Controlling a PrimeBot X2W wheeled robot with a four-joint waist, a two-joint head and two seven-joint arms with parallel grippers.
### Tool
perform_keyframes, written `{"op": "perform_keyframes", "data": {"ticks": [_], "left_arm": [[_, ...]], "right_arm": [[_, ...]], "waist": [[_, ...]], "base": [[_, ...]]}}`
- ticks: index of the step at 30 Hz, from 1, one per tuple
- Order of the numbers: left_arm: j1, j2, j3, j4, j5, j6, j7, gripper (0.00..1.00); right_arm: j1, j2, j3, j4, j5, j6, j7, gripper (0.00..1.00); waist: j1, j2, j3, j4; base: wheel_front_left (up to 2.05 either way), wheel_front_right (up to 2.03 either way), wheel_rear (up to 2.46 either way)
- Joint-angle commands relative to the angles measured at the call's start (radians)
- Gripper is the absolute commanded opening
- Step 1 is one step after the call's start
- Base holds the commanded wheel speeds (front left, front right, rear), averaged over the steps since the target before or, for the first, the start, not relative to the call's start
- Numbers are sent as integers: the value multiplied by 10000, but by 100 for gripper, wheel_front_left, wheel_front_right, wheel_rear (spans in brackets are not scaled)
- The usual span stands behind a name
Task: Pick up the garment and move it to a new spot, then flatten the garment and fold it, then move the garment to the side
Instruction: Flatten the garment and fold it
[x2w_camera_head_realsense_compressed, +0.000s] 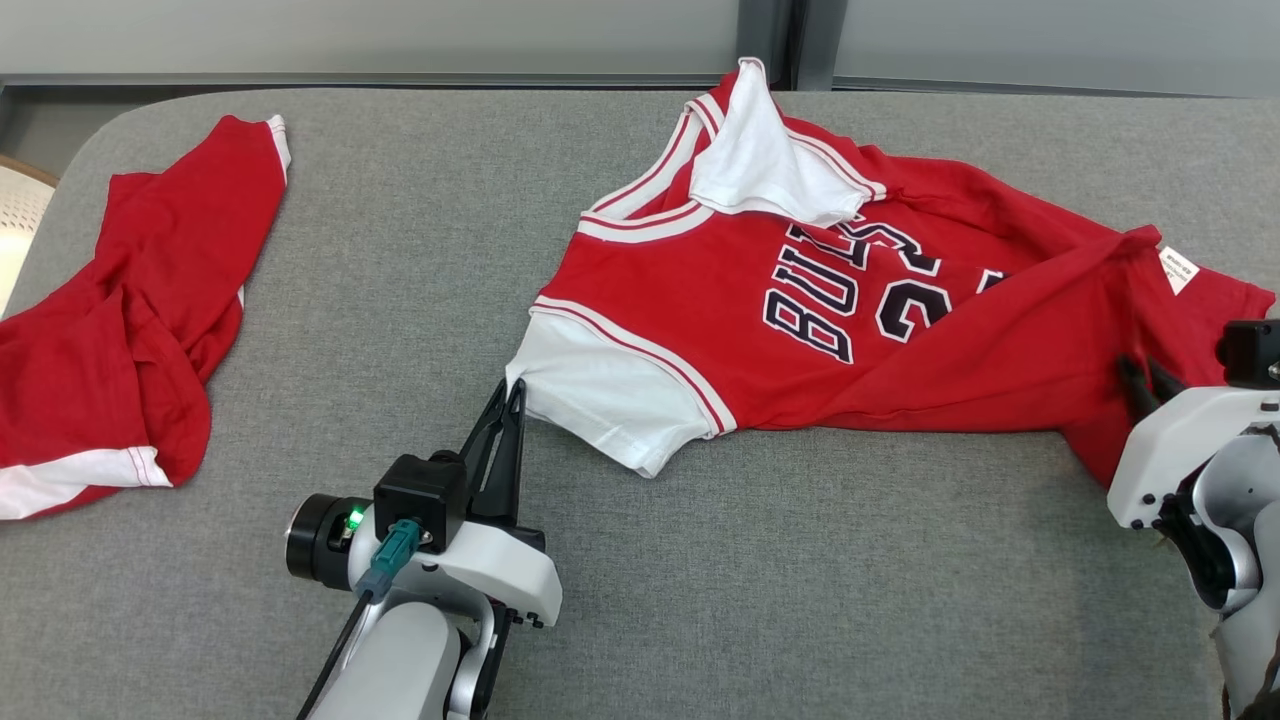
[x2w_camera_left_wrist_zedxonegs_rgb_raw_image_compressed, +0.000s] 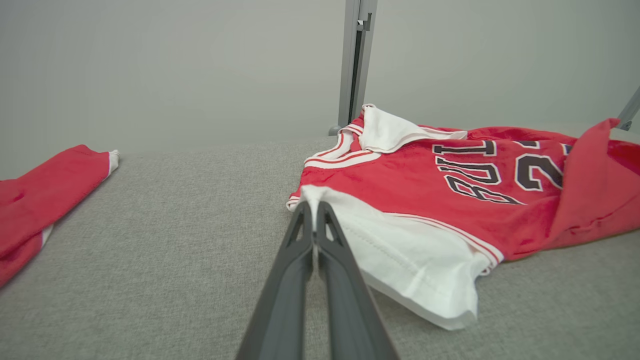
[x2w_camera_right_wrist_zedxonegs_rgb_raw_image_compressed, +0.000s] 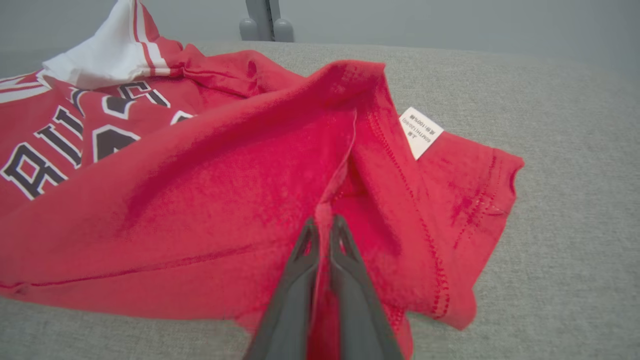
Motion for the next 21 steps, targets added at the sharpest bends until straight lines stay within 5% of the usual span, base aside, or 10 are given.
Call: {"op": "perform_keyframes", "data": {"ticks": [1, 13, 21], "left_arm": [[-111, 41, 29, 20, 53, -14, -8, 0], [-21, 41, 300, -68, 135, -10, -8, 0], [-132, 46, 1097, -701, -323, -341, -9, 0]], "right_arm": [[-56, -29, -24, 37, -42, -3, -67, 0], [250, -64, -139, -513, 812, -3, -713, 0], [758, -613, 1011, -2416, 4558, -2, -1300, 0]], "waist": [[0, 0, -5, -2], [0, 0, -221, -49], [0, 0, -578, -175]], "base": [[0, 0, 0], [0, 0, 0], [0, 0, 0]]}}
